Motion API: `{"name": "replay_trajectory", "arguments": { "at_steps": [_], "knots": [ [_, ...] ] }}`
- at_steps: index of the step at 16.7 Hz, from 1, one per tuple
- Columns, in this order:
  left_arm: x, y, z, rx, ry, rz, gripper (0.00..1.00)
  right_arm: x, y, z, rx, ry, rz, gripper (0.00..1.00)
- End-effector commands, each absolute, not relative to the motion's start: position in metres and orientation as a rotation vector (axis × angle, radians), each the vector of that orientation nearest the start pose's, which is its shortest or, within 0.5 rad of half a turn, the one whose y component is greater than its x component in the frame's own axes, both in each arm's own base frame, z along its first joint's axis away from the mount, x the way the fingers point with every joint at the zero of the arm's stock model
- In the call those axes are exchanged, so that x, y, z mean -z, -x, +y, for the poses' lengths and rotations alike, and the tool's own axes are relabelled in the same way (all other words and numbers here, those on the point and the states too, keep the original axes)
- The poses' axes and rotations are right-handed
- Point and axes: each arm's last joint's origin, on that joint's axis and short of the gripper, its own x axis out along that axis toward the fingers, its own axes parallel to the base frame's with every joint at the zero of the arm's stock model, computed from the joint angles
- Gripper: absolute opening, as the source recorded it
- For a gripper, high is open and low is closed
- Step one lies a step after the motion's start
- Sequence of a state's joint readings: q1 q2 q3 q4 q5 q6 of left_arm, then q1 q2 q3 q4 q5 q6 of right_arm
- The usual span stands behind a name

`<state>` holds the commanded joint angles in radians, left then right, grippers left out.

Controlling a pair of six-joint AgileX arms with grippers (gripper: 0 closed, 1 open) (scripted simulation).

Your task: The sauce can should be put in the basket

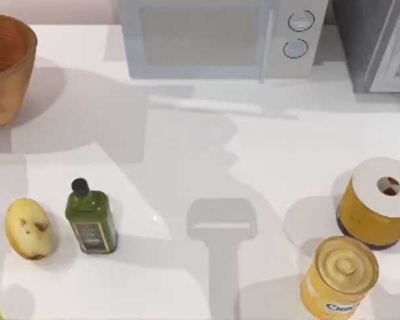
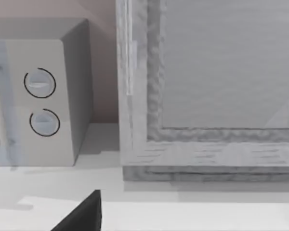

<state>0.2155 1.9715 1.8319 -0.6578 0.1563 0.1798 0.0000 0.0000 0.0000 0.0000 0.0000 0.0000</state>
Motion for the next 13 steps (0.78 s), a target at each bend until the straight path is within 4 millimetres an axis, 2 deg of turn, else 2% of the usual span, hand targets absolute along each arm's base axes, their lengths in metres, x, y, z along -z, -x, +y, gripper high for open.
{"name": "replay_trajectory", "arguments": {
  "at_steps": [3, 13],
  "knots": [
    [-0.2977, -0.4382, 0.0968, -0.001, -0.013, 0.785, 0.00, -0.1600, -0.1057, -0.0012, 0.000, 0.000, 0.000, 1.00],
    [-0.2977, -0.4382, 0.0968, -0.001, -0.013, 0.785, 0.75, -0.1600, -0.1057, -0.0012, 0.000, 0.000, 0.000, 1.00]
  ]
}}
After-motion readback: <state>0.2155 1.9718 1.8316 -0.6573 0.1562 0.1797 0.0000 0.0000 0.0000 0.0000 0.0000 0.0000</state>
